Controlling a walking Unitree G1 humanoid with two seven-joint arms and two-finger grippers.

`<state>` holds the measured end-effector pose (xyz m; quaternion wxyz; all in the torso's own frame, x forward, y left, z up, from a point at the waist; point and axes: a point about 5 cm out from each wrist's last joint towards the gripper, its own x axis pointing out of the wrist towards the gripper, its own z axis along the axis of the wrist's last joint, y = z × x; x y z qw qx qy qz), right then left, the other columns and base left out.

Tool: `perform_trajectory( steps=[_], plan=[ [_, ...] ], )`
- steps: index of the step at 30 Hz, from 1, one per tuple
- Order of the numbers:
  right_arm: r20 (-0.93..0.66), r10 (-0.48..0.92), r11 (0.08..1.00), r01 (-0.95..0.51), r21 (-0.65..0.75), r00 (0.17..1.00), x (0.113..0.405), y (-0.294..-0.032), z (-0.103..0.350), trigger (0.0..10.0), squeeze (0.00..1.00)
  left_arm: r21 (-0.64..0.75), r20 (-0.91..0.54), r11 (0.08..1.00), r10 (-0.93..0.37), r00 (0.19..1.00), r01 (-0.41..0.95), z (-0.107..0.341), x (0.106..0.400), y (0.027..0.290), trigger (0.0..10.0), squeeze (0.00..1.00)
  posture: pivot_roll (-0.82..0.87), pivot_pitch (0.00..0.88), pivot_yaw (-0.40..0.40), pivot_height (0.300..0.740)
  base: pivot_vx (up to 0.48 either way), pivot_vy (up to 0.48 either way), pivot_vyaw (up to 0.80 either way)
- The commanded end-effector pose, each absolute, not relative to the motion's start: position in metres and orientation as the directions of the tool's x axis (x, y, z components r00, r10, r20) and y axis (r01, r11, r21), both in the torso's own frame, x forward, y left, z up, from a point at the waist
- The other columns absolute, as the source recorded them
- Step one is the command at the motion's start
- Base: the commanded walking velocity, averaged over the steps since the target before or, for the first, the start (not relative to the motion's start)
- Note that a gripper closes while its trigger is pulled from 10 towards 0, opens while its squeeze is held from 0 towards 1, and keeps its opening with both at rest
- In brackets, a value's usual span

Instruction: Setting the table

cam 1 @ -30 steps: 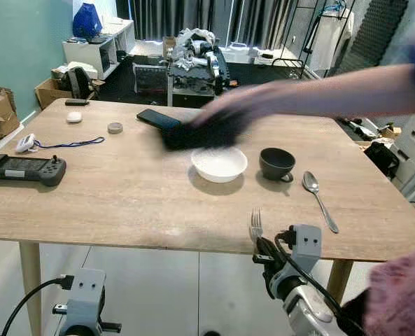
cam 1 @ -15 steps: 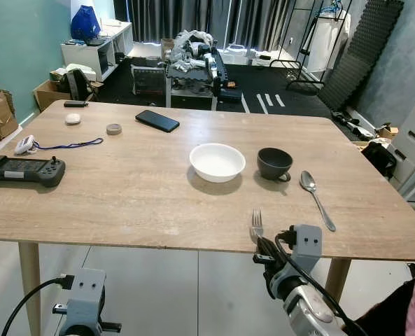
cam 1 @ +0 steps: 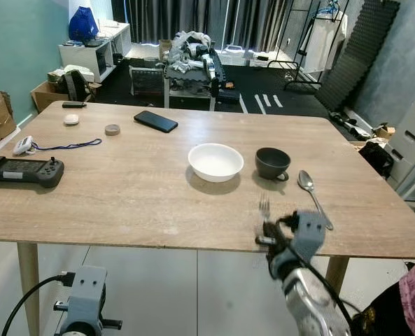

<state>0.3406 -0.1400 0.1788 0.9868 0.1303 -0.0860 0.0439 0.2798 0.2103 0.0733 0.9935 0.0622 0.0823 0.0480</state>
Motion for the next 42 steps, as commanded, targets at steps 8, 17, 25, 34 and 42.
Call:
perform_trajectory(
  steps=[8,17,25,34,42],
  plan=[
    [0.161,0.050,0.965,-0.090,0.248,0.986,0.336,-0.144,0.171,10.0,0.00,0.111,-0.143,0.988,0.126,0.982,-0.111,0.080,0.282,0.210,10.0,0.00,0.07,0.097,0.007,0.740,0.000,0.000,0.00],
    [0.138,0.035,0.966,-0.069,0.248,0.990,0.334,-0.147,0.163,10.0,0.00,0.110,-0.140,0.989,0.117,0.983,-0.102,0.081,0.285,0.207,10.0,0.00,0.07,0.095,0.009,0.740,0.000,-0.403,0.00],
    [0.129,0.037,0.967,-0.068,0.246,0.991,0.334,-0.147,0.161,10.0,0.00,0.108,-0.143,0.988,0.125,0.982,-0.110,0.080,0.283,0.208,10.0,0.00,0.07,0.101,0.006,0.740,0.000,-0.348,0.00],
    [0.120,0.036,0.967,-0.065,0.245,0.992,0.333,-0.147,0.158,10.0,0.00,0.096,-0.144,0.989,0.128,0.981,-0.115,0.080,0.282,0.208,10.0,0.00,0.07,0.105,0.008,0.740,0.000,0.000,0.00],
    [0.113,0.032,0.967,-0.059,0.247,0.993,0.332,-0.148,0.156,10.0,0.00,0.086,-0.147,0.990,0.128,0.981,-0.116,0.080,0.281,0.208,10.0,0.00,0.07,0.110,0.008,0.740,0.000,0.000,0.00]
  ],
)
